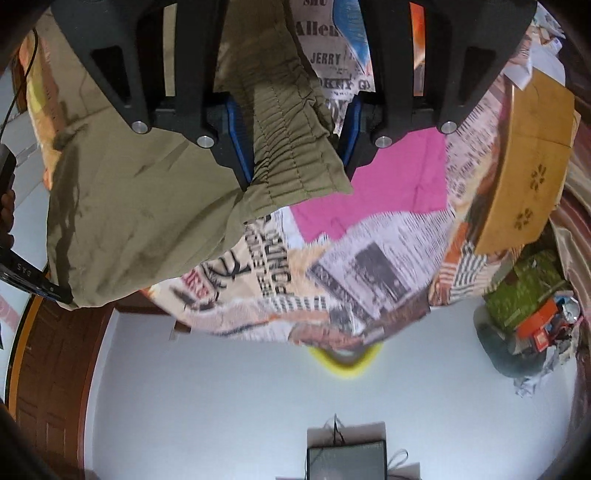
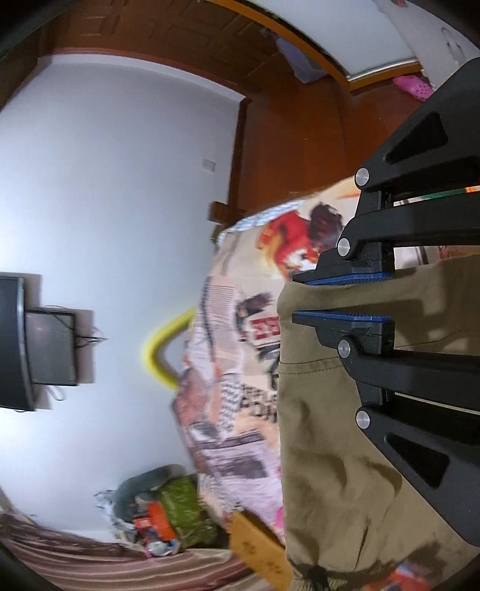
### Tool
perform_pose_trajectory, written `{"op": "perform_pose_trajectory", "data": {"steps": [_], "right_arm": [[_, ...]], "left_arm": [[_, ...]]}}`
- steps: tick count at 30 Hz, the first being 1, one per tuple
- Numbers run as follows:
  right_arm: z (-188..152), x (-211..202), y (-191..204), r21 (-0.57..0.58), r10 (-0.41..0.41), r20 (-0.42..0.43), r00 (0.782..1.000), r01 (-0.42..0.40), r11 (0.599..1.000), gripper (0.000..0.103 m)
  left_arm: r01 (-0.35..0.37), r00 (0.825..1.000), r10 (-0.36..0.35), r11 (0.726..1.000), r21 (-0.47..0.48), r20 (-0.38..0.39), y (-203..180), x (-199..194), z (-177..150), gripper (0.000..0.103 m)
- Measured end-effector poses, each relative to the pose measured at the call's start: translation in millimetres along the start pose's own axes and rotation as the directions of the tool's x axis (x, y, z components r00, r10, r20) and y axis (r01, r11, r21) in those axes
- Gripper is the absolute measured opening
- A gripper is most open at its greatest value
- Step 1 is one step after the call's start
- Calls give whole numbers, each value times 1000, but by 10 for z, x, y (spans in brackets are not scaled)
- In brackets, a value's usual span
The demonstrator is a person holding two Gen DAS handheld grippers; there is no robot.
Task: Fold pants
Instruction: 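Lift the pants with both tools and fold one leg over the other, then release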
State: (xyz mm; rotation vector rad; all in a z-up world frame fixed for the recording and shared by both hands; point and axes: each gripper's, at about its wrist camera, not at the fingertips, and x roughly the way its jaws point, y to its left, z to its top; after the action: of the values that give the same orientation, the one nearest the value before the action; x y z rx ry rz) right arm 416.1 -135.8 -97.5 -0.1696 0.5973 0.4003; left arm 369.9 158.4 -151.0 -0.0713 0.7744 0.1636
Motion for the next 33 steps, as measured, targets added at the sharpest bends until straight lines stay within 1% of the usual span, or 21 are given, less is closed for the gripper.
{"op": "perform_pose_trajectory", "data": {"steps": [2,5,12,17,23,26,30,33], "right_arm": [[49,-158,7,6,5,23,1000,-5,1000,11],[37,-326,20,10,11,36,999,-12,1000,11],[-189,-619,-3,63,40,25,999,-42,997,11],[-451,-867,14,84,51,3,999,-51,995,11],[-720,-1111,54,108,52,-26,998,-49,993,11],[-860,-1188,85,112,54,-42,998,-49,993,11],[-1130,-1291,157,109,61,-75,995,-52,993,11],[-1355,-1345,188,124,74,-104,992,-61,990,11]], "left_arm": [[5,1000,-5,1000,0,11,-3,-87,36,43],[6,1000,-6,1000,16,16,-32,-207,31,43],[-18,1000,18,1000,21,-1,-93,-415,-259,43],[-17,1000,17,999,41,-2,-176,-595,-503,43],[17,1000,-16,999,45,-16,-226,-788,-784,43],[34,999,-32,998,47,-32,-219,-831,-916,43],[61,997,-58,997,50,-57,-204,-869,-1119,43],[75,995,-70,995,70,-76,-231,-910,-1299,43]]}}
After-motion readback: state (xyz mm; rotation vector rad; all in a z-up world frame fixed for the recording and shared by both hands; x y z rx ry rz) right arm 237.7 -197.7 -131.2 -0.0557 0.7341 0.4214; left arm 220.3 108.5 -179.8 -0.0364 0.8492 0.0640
